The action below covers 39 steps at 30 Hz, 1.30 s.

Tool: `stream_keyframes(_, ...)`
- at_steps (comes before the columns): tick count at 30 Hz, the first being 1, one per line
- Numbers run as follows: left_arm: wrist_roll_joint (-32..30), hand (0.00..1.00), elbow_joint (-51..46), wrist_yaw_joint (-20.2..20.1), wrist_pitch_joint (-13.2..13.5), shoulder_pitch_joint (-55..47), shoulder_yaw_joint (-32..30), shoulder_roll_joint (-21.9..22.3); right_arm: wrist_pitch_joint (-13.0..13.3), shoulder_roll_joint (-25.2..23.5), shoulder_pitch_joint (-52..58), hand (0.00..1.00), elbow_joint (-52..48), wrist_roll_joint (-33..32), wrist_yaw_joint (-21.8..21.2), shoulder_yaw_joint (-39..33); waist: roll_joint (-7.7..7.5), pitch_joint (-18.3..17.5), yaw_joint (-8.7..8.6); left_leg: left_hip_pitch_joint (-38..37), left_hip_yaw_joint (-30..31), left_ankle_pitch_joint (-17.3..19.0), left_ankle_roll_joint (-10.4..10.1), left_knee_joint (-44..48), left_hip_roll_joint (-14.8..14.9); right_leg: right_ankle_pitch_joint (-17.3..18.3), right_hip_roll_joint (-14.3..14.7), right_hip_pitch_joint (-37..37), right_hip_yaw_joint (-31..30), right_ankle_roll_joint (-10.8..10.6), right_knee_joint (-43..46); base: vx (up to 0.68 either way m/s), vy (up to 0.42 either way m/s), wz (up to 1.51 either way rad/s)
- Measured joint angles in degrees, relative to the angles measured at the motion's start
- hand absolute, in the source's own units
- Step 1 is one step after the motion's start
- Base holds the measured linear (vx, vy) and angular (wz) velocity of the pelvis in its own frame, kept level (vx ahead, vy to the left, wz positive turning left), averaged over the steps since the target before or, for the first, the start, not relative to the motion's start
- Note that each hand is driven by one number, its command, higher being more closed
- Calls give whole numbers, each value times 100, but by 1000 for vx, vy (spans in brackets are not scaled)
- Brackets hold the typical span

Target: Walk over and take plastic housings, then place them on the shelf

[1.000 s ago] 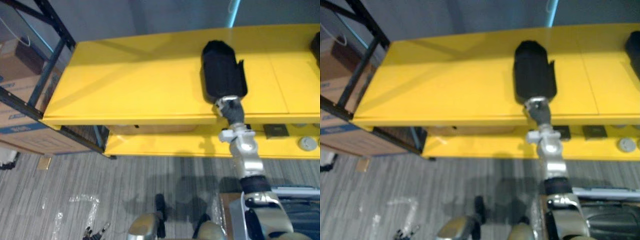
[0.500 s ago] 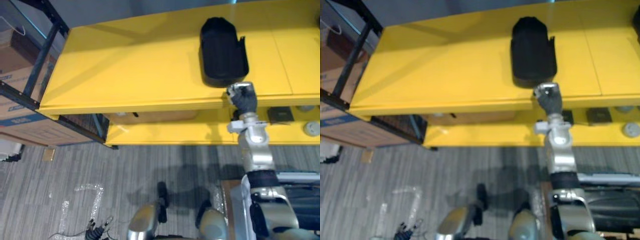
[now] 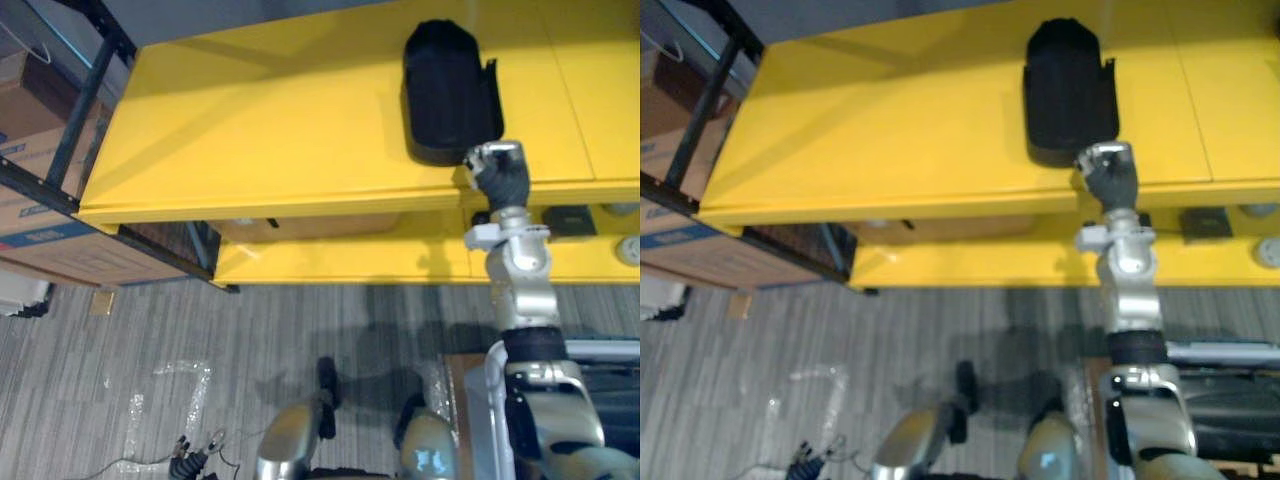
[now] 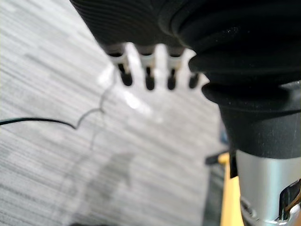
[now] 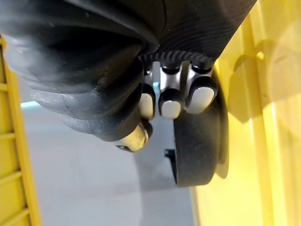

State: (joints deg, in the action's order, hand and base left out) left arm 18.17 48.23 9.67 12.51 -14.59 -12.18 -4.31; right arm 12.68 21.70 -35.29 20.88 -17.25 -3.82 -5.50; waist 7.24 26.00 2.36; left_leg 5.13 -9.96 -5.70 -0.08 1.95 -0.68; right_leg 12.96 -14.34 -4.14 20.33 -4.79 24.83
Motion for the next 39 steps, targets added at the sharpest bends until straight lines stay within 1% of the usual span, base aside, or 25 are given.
stream_keyframes(4, 0, 0, -2, -9, -9, 0, 9, -10, -8, 15, -42, 100, 13, -2, -56, 11, 0, 0, -1, 43, -3, -1, 0, 2, -8, 12, -17, -63, -10, 0, 40, 16, 12, 0)
stream_keyframes(7, 53, 0, -2, -27, -16, 1, 208, -67, -29, 133, -323, 100, 179, -8, -168, 115, 51, 27, 2, 87, -2, -2, 0, 30, -13, 16, -33, -108, -9, 7, 85, 35, 22, 1)
stream_keyframes(10, 132, 0, -3, -80, -18, 6, 226, -91, -53, 133, -428, 100, 229, -11, -260, 154, 65, 34, 7, 87, -1, -2, 0, 31, -13, 27, -35, -115, -9, 14, 103, 0, 0, 0)
stream_keyframes(15, 162, 0, -1, -97, -30, 7, 229, -100, -188, 129, -448, 100, 257, -16, -331, 279, 66, 34, 13, 89, 3, -6, -5, 30, -17, 45, -45, -133, -9, 21, 139, 0, 0, 0)
stream_keyframes(20, 168, 0, -2, -95, -33, 11, 270, -101, -197, 117, -514, 100, 319, -15, -210, 427, 66, 35, 18, 104, 4, -27, -7, 16, -17, 46, -46, -163, -10, 21, 155, 8, 19, 0)
stream_keyframes(24, 188, 0, 1, -95, -40, 30, 448, -124, -198, 117, -660, 100, 508, -15, -95, 449, 69, 36, 43, 107, 9, -47, -15, -9, -16, 46, -46, -180, -8, 22, 161, 0, 0, 0)
stream_keyframes(27, 211, 0, 8, -95, -41, 82, 449, -124, -198, 117, -732, 100, 540, -15, -37, 449, 113, 56, 56, 112, 11, -49, -13, -9, -20, 46, -48, -185, -7, 22, 164, 18, 21, 0)
stream_keyframes(30, 213, 0, 5, -95, -39, 127, 451, -124, -199, 121, -921, 100, 777, -16, 37, 445, 155, 76, 59, 112, 18, -58, -15, -19, -22, 47, -50, -189, -3, 23, 171, 8, 11, 0)
stream_keyframes(39, 218, 0, 7, -95, -43, 128, 498, -124, -200, 126, -1100, 100, 1001, -52, 144, 434, 161, 78, 76, 141, 43, -78, -10, -47, -36, 61, -60, -220, 18, 25, 185, 8, 4, 1)
